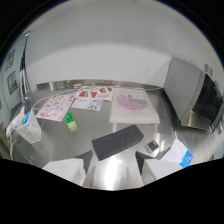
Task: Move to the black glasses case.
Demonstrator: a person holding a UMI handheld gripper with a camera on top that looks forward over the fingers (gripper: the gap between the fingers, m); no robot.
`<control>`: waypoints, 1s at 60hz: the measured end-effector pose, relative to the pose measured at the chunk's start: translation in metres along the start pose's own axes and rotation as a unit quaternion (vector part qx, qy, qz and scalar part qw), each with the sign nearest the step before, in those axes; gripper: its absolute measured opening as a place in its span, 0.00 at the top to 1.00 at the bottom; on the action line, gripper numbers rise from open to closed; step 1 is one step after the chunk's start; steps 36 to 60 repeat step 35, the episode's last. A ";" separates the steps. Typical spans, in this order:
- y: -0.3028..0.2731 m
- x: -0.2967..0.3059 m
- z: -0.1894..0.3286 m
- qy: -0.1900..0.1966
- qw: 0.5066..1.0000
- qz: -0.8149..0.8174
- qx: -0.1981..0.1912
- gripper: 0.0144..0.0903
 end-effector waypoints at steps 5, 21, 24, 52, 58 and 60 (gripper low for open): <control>-0.001 0.003 0.021 0.005 1.000 -0.003 -0.003 0.08; -0.013 0.008 0.070 0.009 1.000 -0.010 -0.009 0.09; -0.014 0.009 0.074 0.009 1.000 -0.012 -0.011 0.09; -0.015 0.010 0.077 0.007 1.000 -0.008 -0.014 0.09; -0.015 0.010 0.077 0.007 1.000 -0.008 -0.014 0.09; -0.015 0.010 0.077 0.007 1.000 -0.008 -0.014 0.09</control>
